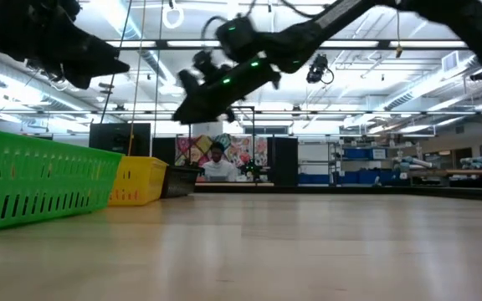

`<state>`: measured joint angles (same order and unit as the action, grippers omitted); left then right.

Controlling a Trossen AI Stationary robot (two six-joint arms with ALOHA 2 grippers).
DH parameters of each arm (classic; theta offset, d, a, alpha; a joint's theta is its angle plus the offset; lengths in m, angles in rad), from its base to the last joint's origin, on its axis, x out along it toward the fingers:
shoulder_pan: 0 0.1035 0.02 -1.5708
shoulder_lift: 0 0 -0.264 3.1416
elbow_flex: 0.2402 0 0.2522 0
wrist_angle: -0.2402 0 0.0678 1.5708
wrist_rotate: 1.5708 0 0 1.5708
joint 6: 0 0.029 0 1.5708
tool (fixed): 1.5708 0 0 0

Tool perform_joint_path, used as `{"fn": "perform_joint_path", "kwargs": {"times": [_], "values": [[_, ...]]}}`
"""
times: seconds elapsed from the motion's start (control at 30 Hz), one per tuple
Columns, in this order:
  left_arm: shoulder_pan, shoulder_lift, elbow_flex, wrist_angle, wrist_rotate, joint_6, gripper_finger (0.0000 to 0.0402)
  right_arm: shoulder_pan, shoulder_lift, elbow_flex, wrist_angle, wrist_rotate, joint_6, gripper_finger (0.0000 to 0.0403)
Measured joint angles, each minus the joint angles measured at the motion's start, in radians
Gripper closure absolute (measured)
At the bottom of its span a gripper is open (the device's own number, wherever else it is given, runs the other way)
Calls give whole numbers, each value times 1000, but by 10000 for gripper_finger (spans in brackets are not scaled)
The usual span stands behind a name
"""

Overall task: Sort Halloween decoration
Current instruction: Return to Home Position

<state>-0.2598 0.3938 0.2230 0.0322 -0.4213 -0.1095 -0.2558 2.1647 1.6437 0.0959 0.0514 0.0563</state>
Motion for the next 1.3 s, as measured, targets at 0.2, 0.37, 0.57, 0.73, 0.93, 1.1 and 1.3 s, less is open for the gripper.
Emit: {"fn": "perform_joint_path", "kwargs": {"times": [0.2,0.37,0.57,0.73,0.93,1.1,1.3], "values": [[-2,-78,0,-39,0,26,214,0,-203,-310,222,16,19,269],[-2,-97,-23,-32,4,43,224,16,-337,-515,293,64,28,269],[-1,-104,-118,64,10,13,230,38,-510,-757,425,90,58,269],[-1,-124,-119,49,10,-6,230,51,-656,-931,512,123,105,269],[-2,-150,-119,48,8,-7,230,74,-742,-1063,572,139,156,269],[-2,-148,-188,95,31,-57,231,86,-746,-1105,585,140,162,269],[-3,-148,-199,81,111,-66,231,84,-795,-1155,583,153,180,269]]}}
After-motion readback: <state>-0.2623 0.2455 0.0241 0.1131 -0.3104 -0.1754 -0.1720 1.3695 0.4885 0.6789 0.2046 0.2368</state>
